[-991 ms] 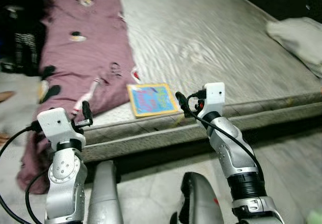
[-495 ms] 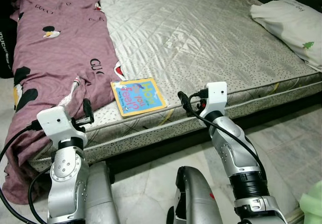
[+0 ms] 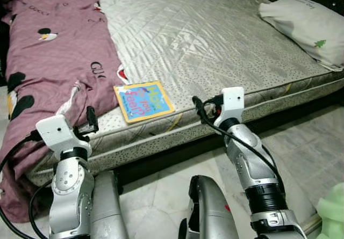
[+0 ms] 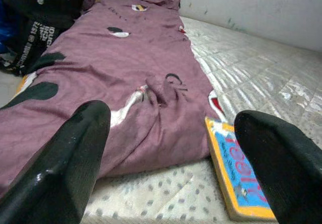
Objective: Clean up the room
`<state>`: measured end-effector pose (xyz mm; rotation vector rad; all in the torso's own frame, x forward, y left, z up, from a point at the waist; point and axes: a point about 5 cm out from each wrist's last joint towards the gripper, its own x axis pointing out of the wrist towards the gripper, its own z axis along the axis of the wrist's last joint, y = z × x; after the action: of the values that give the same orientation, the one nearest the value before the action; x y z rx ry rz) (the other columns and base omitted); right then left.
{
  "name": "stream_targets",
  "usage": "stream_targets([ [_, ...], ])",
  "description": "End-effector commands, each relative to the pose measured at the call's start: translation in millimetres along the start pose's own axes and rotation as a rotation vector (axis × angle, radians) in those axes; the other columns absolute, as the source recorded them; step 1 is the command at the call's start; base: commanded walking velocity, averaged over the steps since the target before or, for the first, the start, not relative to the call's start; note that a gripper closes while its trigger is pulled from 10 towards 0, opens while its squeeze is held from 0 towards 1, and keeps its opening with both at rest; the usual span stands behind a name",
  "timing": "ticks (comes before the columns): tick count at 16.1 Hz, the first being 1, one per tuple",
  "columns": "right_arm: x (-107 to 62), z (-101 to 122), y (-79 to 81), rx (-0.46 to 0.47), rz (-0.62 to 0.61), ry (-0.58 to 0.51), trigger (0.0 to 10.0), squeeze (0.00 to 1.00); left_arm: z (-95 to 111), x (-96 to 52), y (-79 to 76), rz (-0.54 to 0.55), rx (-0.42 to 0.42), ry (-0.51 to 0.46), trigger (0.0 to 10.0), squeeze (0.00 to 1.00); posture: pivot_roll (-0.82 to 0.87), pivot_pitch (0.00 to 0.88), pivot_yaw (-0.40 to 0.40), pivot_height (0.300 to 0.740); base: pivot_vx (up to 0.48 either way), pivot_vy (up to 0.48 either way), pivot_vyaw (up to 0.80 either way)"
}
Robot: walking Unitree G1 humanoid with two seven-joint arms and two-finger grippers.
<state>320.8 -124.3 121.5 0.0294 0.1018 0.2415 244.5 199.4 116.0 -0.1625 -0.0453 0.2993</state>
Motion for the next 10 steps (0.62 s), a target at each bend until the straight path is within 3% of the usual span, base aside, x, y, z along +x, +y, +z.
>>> stream_targets([
  [1, 0.8, 2.3, -2.2, -0.024, -0.011, -0.01, 10.0, 0.0, 3.0, -0.2, -2.3, -0.008, -0.004, -0.005, 10.0, 0.0, -0.06, 0.063, -0.104, 0.538, 0.428, 0.0, 0.0],
  [2, 1.1, 3.0, -2.8, -0.056, -0.025, -0.022, 10.0, 0.0, 3.2, -0.2, -2.6, -0.011, -0.005, -0.005, 10.0, 0.0, -0.06, 0.063, -0.104, 0.538, 0.45, 0.0, 0.0],
  [7, -0.3, 2.1, -0.3, -0.024, 0.004, -0.017, 10.0, 0.0, 1.6, -0.3, -3.6, -0.015, -0.007, 0.006, 10.0, 0.0, -0.06, 0.063, -0.104, 0.538, 0.466, 0.0, 0.0],
  [10, -0.3, 1.7, -1.8, -0.026, 0.004, -0.017, 10.0, 0.0, -1.1, 0.5, -7.5, -0.023, -0.033, 0.026, 10.0, 0.0, -0.06, 0.057, -0.107, 0.538, 0.11, 0.0, 0.0],
])
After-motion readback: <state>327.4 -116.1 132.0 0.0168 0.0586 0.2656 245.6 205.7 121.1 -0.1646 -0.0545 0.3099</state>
